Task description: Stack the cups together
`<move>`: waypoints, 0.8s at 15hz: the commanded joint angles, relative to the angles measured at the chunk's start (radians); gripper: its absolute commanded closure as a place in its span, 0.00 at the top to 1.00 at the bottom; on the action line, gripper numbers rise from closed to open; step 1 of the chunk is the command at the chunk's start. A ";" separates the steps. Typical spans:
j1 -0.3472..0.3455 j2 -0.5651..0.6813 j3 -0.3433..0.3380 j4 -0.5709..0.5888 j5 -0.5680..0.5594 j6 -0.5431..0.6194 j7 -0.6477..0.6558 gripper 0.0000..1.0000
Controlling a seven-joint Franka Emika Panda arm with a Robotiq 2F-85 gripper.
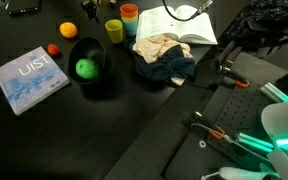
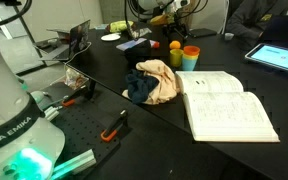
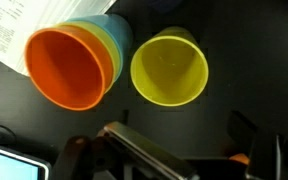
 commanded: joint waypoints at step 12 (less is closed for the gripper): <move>0.010 0.074 0.034 0.062 0.058 -0.106 -0.039 0.66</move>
